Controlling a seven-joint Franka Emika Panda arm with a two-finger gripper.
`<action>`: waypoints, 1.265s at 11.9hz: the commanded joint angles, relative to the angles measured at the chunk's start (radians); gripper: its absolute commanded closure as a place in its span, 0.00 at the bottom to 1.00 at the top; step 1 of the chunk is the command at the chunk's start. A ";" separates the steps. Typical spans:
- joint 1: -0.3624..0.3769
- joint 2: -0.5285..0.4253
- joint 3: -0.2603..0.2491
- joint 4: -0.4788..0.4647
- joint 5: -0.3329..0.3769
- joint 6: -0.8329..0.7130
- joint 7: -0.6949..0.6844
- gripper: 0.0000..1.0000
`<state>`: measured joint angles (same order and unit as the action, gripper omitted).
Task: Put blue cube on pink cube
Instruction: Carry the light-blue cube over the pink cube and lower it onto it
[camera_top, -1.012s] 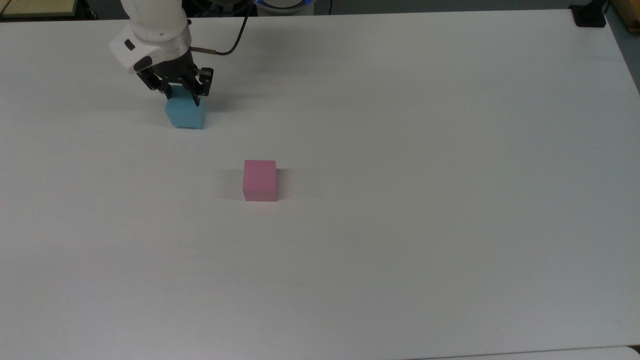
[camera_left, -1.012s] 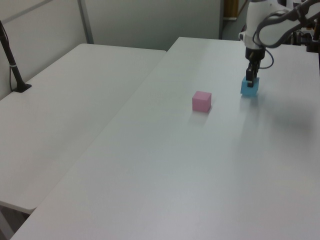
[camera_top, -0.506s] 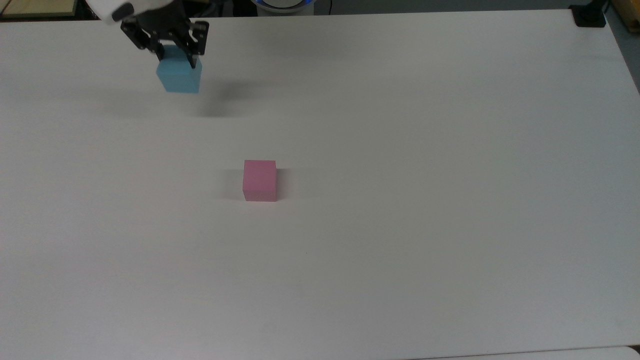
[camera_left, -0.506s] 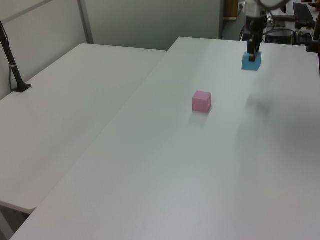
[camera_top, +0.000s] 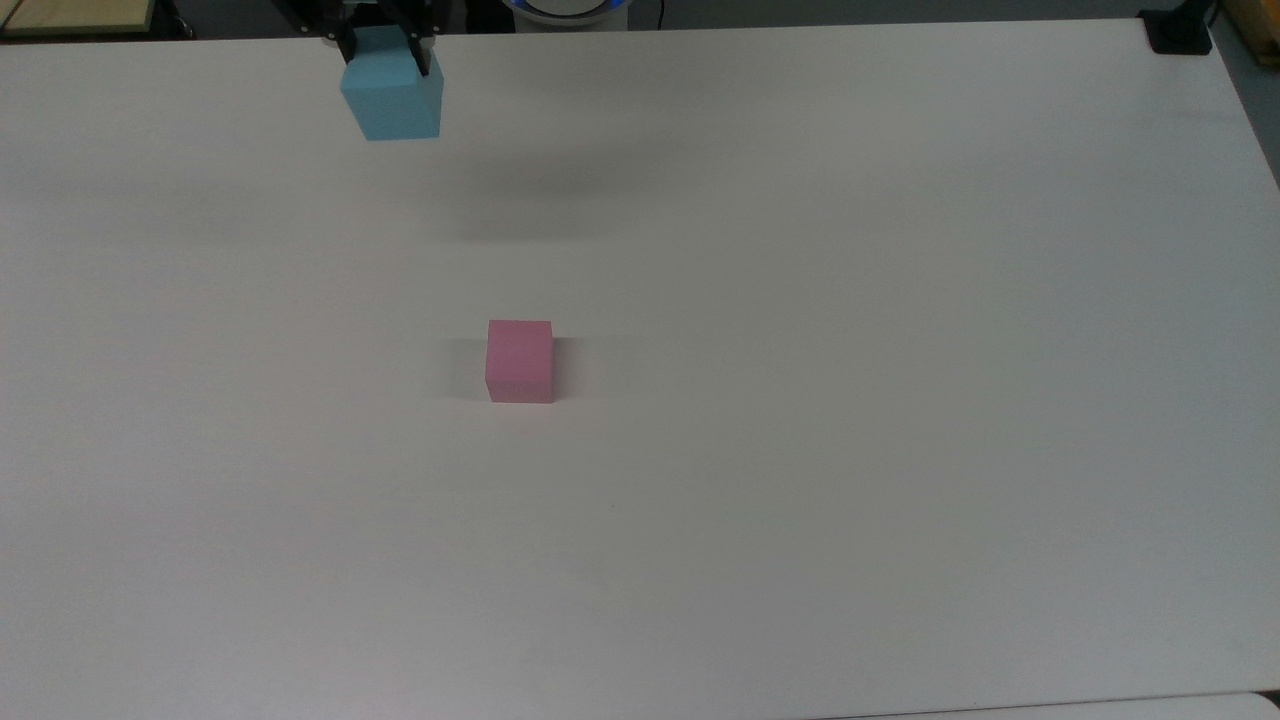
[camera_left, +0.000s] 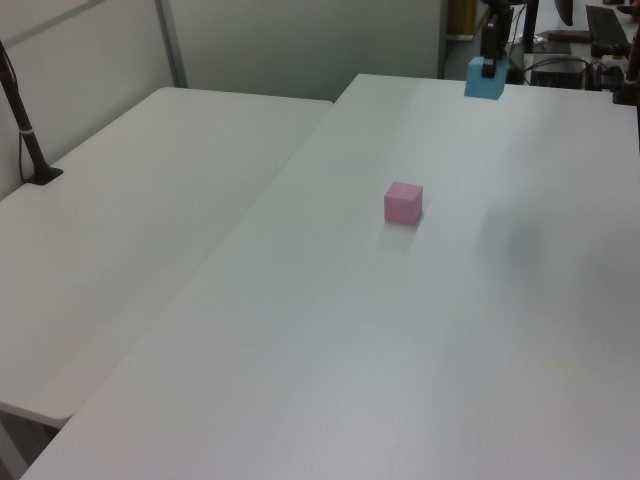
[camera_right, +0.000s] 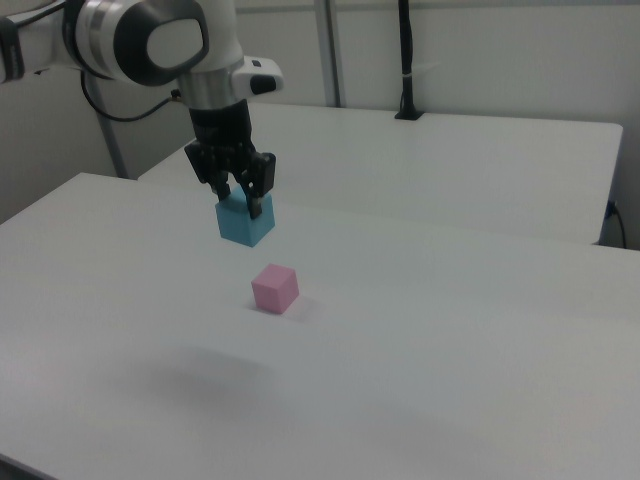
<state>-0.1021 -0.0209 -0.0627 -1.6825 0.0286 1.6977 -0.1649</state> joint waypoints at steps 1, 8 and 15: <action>0.032 0.062 -0.005 0.101 0.025 0.022 0.036 0.54; 0.096 0.246 0.069 0.095 -0.062 0.195 0.202 0.54; 0.120 0.352 0.069 0.095 -0.165 0.253 0.249 0.54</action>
<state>0.0067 0.2963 0.0093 -1.6017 -0.0965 1.9083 0.0306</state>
